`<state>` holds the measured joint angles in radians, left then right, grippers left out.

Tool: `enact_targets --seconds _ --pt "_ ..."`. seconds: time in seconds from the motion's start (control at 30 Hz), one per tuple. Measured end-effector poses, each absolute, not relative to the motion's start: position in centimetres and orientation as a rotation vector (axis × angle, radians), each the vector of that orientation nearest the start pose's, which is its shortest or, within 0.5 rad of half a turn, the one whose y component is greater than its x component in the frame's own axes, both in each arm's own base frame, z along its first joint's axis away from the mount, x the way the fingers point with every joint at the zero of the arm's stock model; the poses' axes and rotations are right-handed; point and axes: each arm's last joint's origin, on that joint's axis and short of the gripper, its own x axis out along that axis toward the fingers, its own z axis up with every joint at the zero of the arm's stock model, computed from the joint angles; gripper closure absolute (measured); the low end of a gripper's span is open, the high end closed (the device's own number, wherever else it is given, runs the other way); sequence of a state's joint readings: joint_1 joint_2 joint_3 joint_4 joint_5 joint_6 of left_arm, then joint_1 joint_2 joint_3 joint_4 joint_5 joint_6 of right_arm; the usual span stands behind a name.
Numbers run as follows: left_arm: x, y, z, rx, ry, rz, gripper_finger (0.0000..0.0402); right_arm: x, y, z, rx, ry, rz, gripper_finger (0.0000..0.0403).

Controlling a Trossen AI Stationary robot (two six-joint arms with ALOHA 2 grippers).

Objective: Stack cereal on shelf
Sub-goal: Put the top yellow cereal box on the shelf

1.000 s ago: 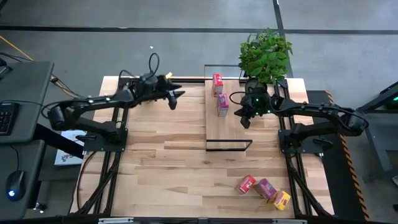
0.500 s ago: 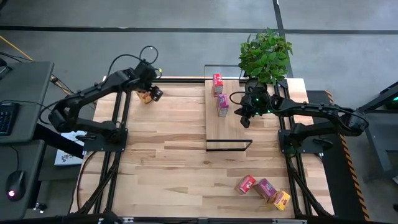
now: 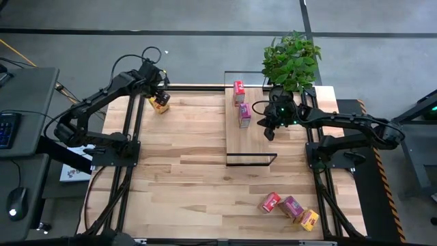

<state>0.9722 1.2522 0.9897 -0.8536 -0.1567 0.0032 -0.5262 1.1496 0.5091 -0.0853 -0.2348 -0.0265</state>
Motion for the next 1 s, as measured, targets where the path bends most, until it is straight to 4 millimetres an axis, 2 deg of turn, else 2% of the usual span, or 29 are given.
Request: enact_targets --seconds 0.23,0.47,0.83,1.0 --pt "12.2 20.3 25.3 -0.553 1.085 0.906 0.0137 19.0 -10.3 18.2 0.245 0.679 -0.27 0.0402" --pt "12.6 21.5 23.4 -0.526 1.208 0.931 0.0137 19.0 -10.3 18.2 0.245 0.679 -0.27 0.0402" --pt "13.4 22.3 20.4 -0.633 1.313 0.802 0.0139 19.0 -10.3 18.2 0.261 0.676 -0.277 0.0402" --pt "13.6 22.1 19.9 -0.663 1.355 0.762 0.0175 19.0 -10.3 18.3 0.268 0.67 -0.281 0.0402"
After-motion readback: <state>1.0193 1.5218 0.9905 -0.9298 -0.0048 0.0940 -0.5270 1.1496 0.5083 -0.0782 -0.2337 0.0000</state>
